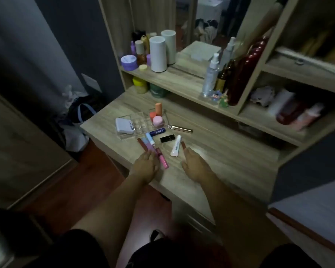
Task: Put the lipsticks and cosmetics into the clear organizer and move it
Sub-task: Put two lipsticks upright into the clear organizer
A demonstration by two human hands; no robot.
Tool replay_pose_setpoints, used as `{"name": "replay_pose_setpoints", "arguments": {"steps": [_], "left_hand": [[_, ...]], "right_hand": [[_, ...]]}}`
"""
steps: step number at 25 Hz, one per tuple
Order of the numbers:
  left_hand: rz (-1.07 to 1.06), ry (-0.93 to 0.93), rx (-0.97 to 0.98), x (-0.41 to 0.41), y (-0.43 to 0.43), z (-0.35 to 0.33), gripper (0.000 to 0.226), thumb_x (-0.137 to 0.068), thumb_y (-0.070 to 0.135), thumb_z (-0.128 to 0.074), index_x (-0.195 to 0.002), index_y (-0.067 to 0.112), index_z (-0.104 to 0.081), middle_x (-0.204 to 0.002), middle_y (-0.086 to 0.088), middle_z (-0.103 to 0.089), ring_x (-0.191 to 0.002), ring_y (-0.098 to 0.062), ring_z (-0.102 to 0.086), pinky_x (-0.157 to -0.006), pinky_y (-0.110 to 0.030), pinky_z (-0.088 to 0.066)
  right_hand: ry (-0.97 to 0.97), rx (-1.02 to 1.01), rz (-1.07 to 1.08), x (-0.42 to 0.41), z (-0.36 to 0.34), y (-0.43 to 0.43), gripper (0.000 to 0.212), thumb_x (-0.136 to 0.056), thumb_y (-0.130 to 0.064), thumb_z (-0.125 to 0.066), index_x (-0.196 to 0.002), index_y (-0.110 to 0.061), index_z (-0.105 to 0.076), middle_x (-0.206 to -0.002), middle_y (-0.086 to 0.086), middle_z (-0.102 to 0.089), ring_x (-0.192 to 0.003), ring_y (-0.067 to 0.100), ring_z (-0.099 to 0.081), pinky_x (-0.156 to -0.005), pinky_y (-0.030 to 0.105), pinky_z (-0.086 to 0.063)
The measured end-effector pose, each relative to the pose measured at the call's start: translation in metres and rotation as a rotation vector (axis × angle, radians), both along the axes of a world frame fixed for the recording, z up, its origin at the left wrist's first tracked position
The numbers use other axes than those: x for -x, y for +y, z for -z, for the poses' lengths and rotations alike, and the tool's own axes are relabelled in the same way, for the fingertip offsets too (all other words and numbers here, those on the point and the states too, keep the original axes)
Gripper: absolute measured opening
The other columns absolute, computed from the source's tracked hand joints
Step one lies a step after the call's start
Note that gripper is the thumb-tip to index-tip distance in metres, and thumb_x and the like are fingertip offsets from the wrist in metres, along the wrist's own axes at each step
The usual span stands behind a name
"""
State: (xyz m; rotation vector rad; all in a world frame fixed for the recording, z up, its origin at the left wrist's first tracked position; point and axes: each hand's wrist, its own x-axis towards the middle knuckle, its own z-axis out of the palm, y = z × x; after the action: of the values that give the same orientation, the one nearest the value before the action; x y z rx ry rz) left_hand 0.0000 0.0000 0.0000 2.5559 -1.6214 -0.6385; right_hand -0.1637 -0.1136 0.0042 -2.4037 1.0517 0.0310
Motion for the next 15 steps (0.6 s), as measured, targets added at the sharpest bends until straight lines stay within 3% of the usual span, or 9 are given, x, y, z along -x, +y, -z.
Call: {"name": "replay_pose_setpoints", "arguments": {"steps": [4, 8, 12, 15], "left_hand": [[-0.131, 0.081, 0.046, -0.030, -0.012, 0.011, 0.064, -0.096, 0.024, -0.041, -0.150, 0.008, -0.011, -0.159, -0.017, -0.012, -0.144, -0.032, -0.021, -0.120, -0.042, -0.020], [-0.159, 0.143, 0.051, -0.043, -0.019, 0.024, 0.061, -0.094, 0.019, -0.044, -0.148, 0.007, -0.019, -0.154, -0.018, -0.025, -0.132, -0.037, -0.035, -0.114, -0.043, -0.030], [-0.231, 0.141, 0.100, -0.043, -0.022, 0.031, 0.047, -0.091, 0.017, -0.047, -0.136, 0.006, -0.039, -0.130, -0.023, -0.046, -0.116, -0.038, -0.042, -0.101, -0.045, -0.038], [-0.314, 0.173, 0.155, -0.044, -0.026, 0.032, 0.039, -0.092, 0.016, -0.048, -0.129, 0.005, -0.045, -0.120, -0.024, -0.047, -0.107, -0.039, -0.046, -0.095, -0.045, -0.041]], "right_hand": [[0.041, 0.028, 0.060, -0.019, 0.018, -0.023, 0.064, -0.095, -0.016, -0.048, -0.150, -0.010, -0.015, -0.152, 0.010, -0.032, -0.137, 0.023, -0.033, -0.116, 0.034, -0.029], [0.073, 0.068, 0.114, -0.034, 0.032, -0.031, 0.053, -0.095, -0.012, -0.046, -0.144, -0.005, -0.029, -0.141, 0.014, -0.042, -0.129, 0.026, -0.041, -0.111, 0.035, -0.034], [0.063, 0.093, 0.189, -0.038, 0.042, -0.041, 0.037, -0.092, -0.013, -0.052, -0.128, -0.004, -0.049, -0.127, 0.013, -0.055, -0.117, 0.023, -0.051, -0.103, 0.034, -0.044], [0.050, 0.052, 0.229, -0.039, 0.044, -0.047, 0.031, -0.089, -0.011, -0.055, -0.120, -0.005, -0.055, -0.118, 0.013, -0.060, -0.109, 0.024, -0.058, -0.095, 0.035, -0.050]]}}
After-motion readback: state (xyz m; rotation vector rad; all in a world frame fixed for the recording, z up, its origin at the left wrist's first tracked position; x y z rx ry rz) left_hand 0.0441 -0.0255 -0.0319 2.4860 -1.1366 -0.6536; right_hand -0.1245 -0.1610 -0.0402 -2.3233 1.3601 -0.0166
